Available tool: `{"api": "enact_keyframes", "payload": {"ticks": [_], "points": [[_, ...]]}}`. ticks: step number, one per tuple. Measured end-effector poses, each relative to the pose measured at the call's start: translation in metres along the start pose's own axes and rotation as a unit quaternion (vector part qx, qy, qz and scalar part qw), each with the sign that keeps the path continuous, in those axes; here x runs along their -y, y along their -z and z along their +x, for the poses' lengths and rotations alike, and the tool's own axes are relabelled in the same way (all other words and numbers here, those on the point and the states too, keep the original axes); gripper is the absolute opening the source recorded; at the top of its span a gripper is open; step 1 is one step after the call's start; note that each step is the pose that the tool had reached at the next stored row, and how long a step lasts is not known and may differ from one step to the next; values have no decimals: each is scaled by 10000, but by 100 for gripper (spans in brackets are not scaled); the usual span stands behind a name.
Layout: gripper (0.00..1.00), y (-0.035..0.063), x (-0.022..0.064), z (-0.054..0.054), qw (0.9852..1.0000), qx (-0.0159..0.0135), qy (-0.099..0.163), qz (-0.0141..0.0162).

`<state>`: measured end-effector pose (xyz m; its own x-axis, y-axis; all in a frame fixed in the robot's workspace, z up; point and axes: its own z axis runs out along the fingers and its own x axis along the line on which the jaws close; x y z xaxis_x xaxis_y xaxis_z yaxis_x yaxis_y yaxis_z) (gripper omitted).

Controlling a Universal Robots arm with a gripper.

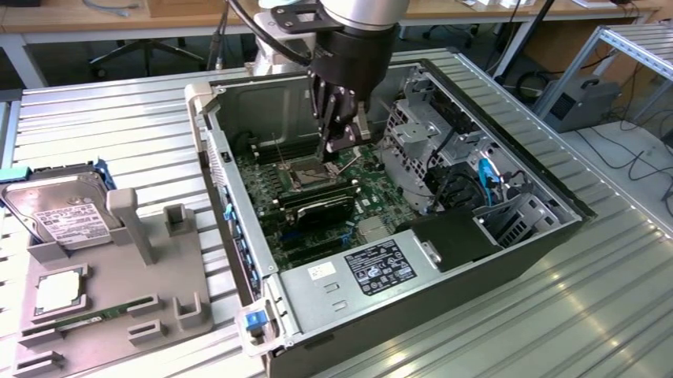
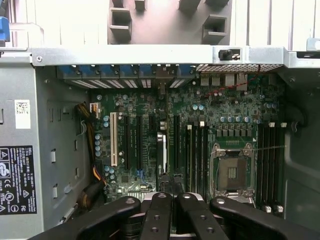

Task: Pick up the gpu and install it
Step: 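Press down on the gpu until it lock into place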

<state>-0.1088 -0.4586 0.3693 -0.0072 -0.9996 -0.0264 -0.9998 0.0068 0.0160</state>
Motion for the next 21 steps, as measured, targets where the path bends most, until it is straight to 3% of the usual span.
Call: {"api": "enact_keyframes", "payload": {"ticks": [3, 9, 17, 19, 21], "points": [[11, -23, 1, 0, 10000, 1, 0, 1], [11, -192, 3, 5, 10000, 0, 0, 0], [11, -510, -10, 13, 10000, -5, 0, 0], [11, -519, -88, 9, 10000, -5, -1, 1], [11, -562, -89, -1, 10000, -6, 0, 0]]}}
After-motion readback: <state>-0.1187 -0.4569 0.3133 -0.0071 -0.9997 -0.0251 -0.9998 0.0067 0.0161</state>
